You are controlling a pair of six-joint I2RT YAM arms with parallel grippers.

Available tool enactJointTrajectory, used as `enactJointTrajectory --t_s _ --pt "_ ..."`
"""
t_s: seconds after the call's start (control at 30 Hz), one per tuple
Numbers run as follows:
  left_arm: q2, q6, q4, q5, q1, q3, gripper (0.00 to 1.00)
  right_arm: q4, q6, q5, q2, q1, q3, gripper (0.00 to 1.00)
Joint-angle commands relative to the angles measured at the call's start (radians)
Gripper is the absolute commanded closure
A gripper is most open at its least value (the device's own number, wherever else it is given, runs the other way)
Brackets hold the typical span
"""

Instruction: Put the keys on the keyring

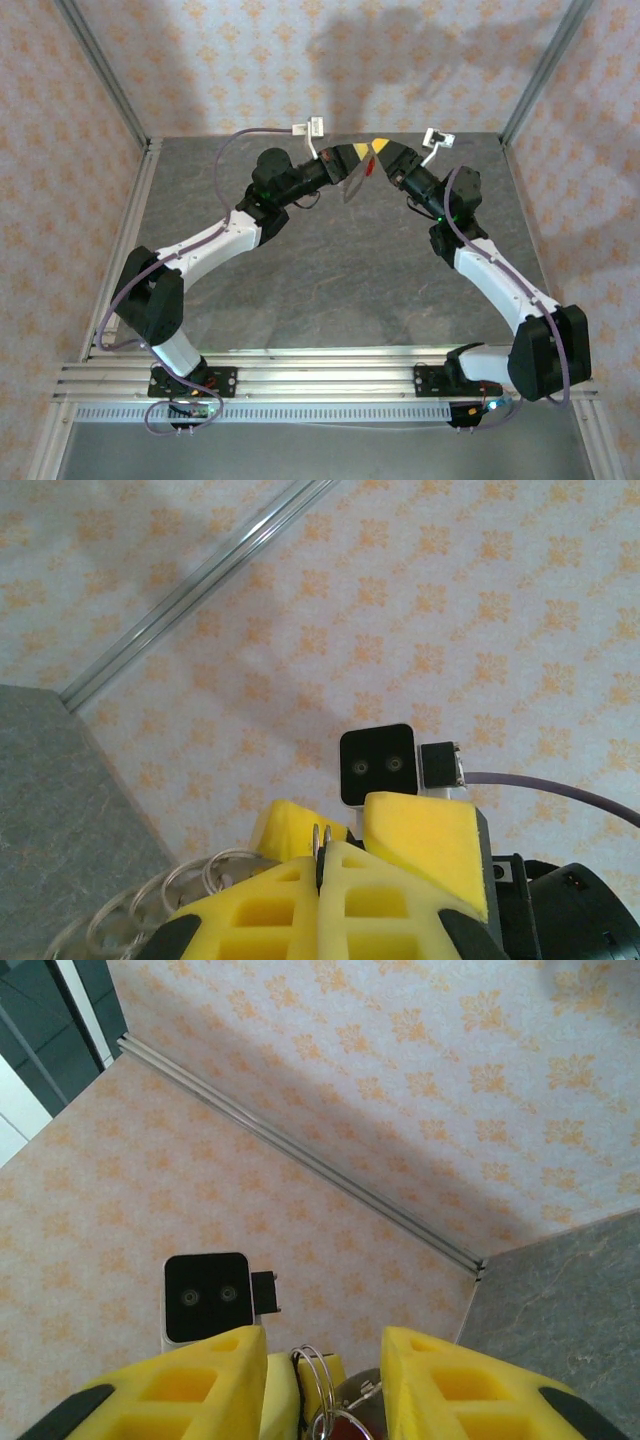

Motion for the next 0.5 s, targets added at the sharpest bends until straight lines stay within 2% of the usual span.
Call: enactJointTrajectory --t_s 0.0,0.27,0.47 --pt "-0.015 -0.002 0.067 -0.008 -0.01 0.025 1.0 0.067 0.008 -0.031 0.007 0.013 0.013 0.66" --pt "-0.015 0.003 0.058 -0.01 -0.01 0.032 1.0 0.073 0.004 -0.034 0.002 0.017 -0.002 0.81" --pt "-0.012 0.004 0.052 -0.012 -0.011 0.04 1.0 0.073 0.003 -0.036 -0.005 0.017 -0.01 0.99"
